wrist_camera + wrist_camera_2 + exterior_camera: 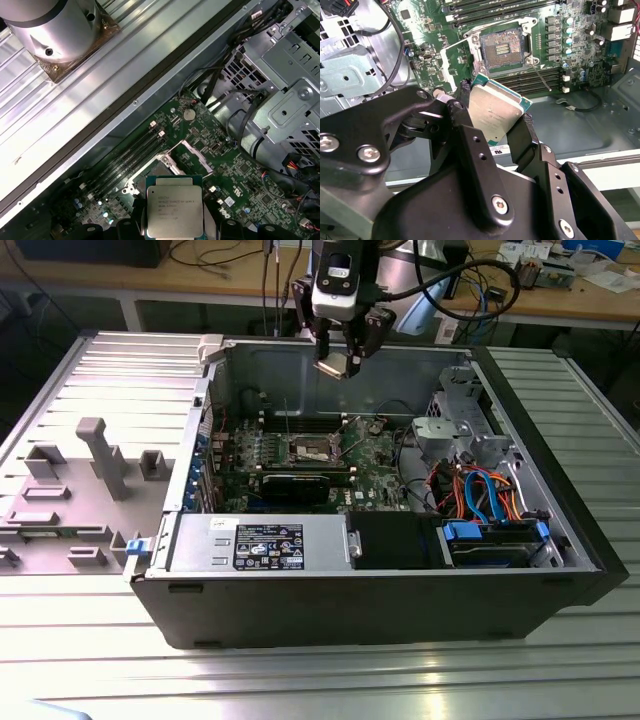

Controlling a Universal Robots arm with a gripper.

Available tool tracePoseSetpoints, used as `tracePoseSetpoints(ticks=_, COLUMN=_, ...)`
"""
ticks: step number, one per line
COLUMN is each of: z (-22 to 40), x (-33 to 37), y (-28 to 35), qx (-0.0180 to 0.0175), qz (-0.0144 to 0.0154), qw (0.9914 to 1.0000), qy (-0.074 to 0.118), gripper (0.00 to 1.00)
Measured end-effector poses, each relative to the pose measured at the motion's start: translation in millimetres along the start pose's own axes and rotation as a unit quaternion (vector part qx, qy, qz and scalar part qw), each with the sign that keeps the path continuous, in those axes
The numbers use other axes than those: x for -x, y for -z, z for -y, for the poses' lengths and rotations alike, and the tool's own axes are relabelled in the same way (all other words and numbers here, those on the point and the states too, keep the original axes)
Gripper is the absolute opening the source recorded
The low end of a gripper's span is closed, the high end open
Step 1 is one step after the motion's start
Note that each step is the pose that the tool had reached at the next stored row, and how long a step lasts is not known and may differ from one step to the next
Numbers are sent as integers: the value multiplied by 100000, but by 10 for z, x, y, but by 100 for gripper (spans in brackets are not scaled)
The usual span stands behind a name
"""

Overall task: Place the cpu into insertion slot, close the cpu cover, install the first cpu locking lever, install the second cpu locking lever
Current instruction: 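Place the cpu into insertion slot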

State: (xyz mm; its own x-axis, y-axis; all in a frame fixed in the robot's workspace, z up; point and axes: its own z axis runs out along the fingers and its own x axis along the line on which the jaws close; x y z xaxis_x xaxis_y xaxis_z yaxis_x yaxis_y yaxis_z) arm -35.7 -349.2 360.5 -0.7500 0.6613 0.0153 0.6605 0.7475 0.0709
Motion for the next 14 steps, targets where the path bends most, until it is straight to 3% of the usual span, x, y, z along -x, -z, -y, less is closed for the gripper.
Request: tracePoseSetpoints(ticks=14, z=17, x=-19, y=2, qx=-7, qz=3, qw=100000, qy=-35, gripper=54)
